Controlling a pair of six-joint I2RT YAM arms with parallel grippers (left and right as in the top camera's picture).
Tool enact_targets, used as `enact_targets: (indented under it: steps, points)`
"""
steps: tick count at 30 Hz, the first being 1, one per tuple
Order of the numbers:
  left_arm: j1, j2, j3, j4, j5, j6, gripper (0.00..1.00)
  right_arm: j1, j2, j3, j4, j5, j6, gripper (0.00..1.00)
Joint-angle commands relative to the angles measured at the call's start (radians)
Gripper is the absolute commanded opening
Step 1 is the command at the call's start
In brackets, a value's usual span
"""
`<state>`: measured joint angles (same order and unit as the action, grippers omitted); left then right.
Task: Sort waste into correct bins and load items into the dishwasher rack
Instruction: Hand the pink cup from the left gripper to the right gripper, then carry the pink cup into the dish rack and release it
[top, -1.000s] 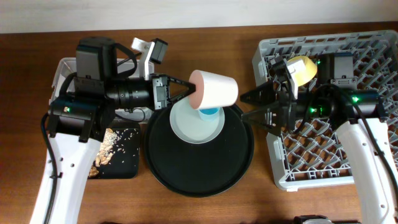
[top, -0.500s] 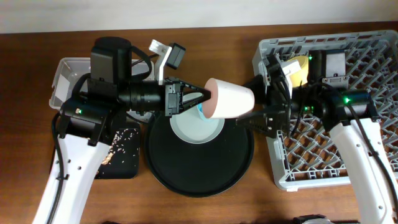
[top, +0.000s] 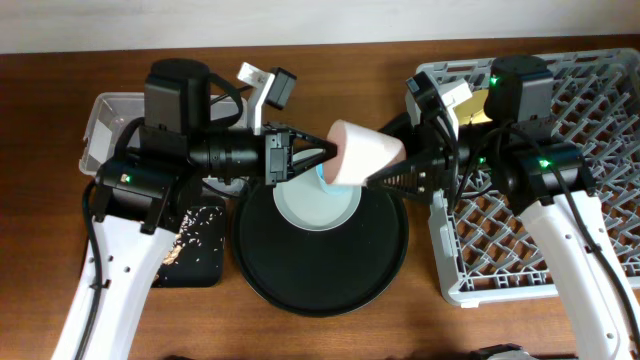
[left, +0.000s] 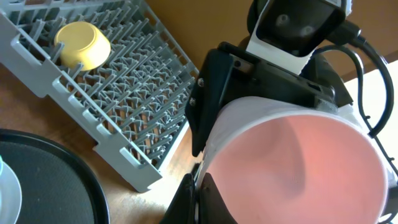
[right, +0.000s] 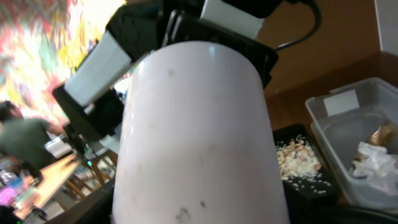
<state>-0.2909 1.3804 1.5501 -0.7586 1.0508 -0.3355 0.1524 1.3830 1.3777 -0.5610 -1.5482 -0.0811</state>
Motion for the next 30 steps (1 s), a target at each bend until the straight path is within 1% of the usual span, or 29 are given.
enact_targets:
  steps: [1, 2, 6, 8, 10, 11, 13, 14, 15, 17, 19, 23, 24, 25, 27, 30]
  points:
    - [-0.003, 0.000, 0.003, 0.009, 0.006, 0.019, 0.00, 0.005, -0.014, 0.016, 0.001, -0.003, 0.012, 0.59]
    - [-0.003, 0.000, 0.003, 0.009, -0.004, 0.019, 0.00, 0.005, -0.014, 0.016, 0.000, -0.003, 0.012, 0.57]
    - [-0.003, 0.000, 0.003, 0.009, -0.027, 0.019, 0.01, 0.005, -0.014, 0.016, 0.001, -0.003, 0.011, 0.55]
    - [-0.003, 0.000, 0.003, 0.009, -0.037, 0.019, 0.08, 0.005, -0.014, 0.016, 0.001, -0.003, 0.011, 0.55]
    - [-0.003, 0.000, 0.003, 0.009, -0.083, 0.019, 0.18, 0.005, -0.014, 0.016, 0.001, -0.003, 0.011, 0.55]
    - [-0.003, 0.000, 0.003, 0.009, -0.119, 0.019, 0.32, 0.005, -0.014, 0.016, 0.001, -0.003, 0.011, 0.54]
    - [-0.003, 0.000, 0.003, 0.009, -0.194, 0.019, 0.41, 0.005, -0.014, 0.016, 0.001, -0.004, 0.012, 0.54]
    - [-0.001, 0.000, 0.003, 0.009, -0.240, 0.019, 0.48, 0.005, -0.014, 0.016, 0.000, -0.003, 0.012, 0.54]
    - [0.002, 0.000, 0.003, 0.008, -0.296, 0.019, 0.53, 0.005, -0.014, 0.016, -0.002, -0.002, 0.012, 0.54]
    - [0.011, 0.000, 0.003, 0.003, -0.371, 0.019, 0.56, 0.004, -0.014, 0.016, -0.029, 0.050, 0.012, 0.52]
    - [0.021, 0.000, 0.003, -0.006, -0.405, 0.019, 0.57, 0.004, -0.014, 0.016, -0.080, 0.152, 0.012, 0.51]
    - [0.033, 0.000, 0.003, -0.047, -0.436, 0.019, 0.57, 0.004, -0.014, 0.016, -0.244, 0.591, 0.018, 0.50]
    - [0.033, 0.000, 0.003, -0.056, -0.446, 0.019, 0.57, 0.004, -0.014, 0.016, -0.274, 0.695, 0.039, 0.50]
    - [0.033, 0.000, 0.003, -0.071, -0.457, 0.019, 0.57, 0.004, -0.014, 0.016, -0.317, 0.851, 0.075, 0.49]
    - [0.033, 0.000, 0.003, -0.086, -0.469, 0.019, 0.57, 0.004, -0.014, 0.016, -0.370, 1.040, 0.114, 0.47]
    - [0.032, 0.000, 0.003, -0.104, -0.486, 0.019, 0.57, 0.004, -0.014, 0.016, -0.443, 1.286, 0.182, 0.46]
